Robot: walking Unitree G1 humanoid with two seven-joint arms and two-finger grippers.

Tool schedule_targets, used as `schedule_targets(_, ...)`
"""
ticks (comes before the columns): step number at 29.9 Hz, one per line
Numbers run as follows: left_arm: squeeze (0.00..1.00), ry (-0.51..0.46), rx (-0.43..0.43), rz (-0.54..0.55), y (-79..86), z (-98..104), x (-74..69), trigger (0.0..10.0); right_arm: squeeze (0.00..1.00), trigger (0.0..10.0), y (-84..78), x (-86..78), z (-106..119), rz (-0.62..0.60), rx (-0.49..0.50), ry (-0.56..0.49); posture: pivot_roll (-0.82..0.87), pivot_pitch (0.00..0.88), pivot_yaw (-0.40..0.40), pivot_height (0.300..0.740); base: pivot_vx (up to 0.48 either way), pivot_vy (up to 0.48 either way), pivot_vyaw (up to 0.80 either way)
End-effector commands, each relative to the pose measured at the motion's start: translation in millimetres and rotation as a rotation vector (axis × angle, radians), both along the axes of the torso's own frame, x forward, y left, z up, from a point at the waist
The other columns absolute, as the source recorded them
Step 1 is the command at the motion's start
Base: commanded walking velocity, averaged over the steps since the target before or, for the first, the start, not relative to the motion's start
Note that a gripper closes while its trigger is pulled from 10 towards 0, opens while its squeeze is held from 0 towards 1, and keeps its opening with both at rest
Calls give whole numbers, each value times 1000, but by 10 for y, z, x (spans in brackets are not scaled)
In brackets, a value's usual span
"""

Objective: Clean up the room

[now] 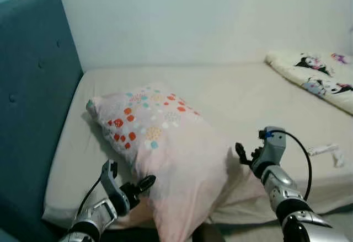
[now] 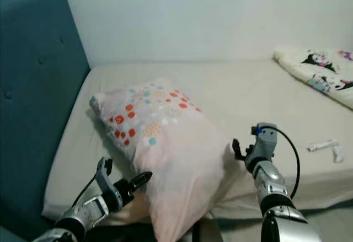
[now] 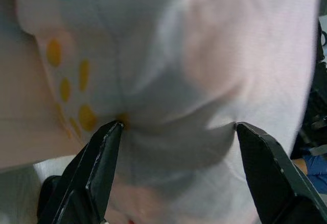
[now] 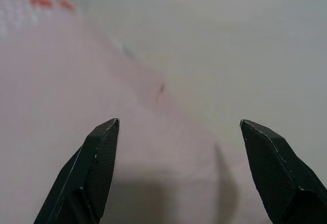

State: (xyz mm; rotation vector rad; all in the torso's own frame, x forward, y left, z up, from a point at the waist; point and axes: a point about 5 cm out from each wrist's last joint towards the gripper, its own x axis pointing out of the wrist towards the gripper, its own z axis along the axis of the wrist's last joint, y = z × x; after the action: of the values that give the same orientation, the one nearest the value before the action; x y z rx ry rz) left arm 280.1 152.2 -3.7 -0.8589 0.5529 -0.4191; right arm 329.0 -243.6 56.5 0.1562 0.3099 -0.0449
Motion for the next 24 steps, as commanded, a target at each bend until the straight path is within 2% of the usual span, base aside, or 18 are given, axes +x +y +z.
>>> schedule_targets(1, 0, -17, -9, -8, 12, 41, 31, 10000, 0, 10000, 36, -31, -53, 16, 40, 10, -38, 0, -30, 575, 0, 0, 0)
schedule_targets(5, 0, -54, -21, -54, -21, 72, 30, 10000, 0, 10000, 128, -127, -217, 45, 39, 72, -36, 0, -28, 560, 0, 0, 0)
schedule_targets(9, 0, -76, -100, -85, -98, 119, 38, 10000, 0, 10000, 153, -168, -283, 34, 32, 100, -35, 0, -28, 545, 0, 0, 0)
schedule_targets(10, 51, -81, -131, -94, -127, 140, 45, 10000, 0, 10000, 159, -172, -289, 35, 33, 101, -35, 0, -29, 540, 0, 0, 0)
schedule_targets(11, 314, -91, -168, -105, -163, 175, 60, 10000, 0, 10000, 164, -173, -290, 39, 36, 100, -36, 0, -28, 535, 0, 0, 0)
schedule_targets(13, 314, -98, -191, -111, -185, 197, 69, 10000, 0, 10000, 166, -173, -290, 41, 37, 99, -36, 0, -28, 530, 0, 0, 0)
schedule_targets(14, 784, -106, -215, -125, -226, 228, 82, 10000, 0, 10000, 167, -171, -287, 46, 37, 98, -38, 0, -27, 525, 0, 0, 0)
schedule_targets(15, 1000, -117, -239, -140, -274, 261, 98, 10000, 0, 10000, 163, -168, -282, 48, 35, 97, -39, 0, -26, 520, 0, 0, 0)
schedule_targets(20, 1000, -126, -258, -186, -440, 325, 130, 10000, 0, 10000, 154, -157, -266, 52, 26, 94, -41, 0, -27, 500, 0, 0, 0)
schedule_targets(21, 1000, -148, -231, -231, -558, 374, 151, 10000, 0, 10000, 161, -142, -251, 54, 18, 90, -42, 0, -29, 491, 0, 0, 0)
schedule_targets(24, 1000, -163, -213, -247, -617, 414, 175, 10000, 0, 10000, 167, -131, -238, 56, 15, 84, -42, 0, -30, 487, 0, 0, 0)
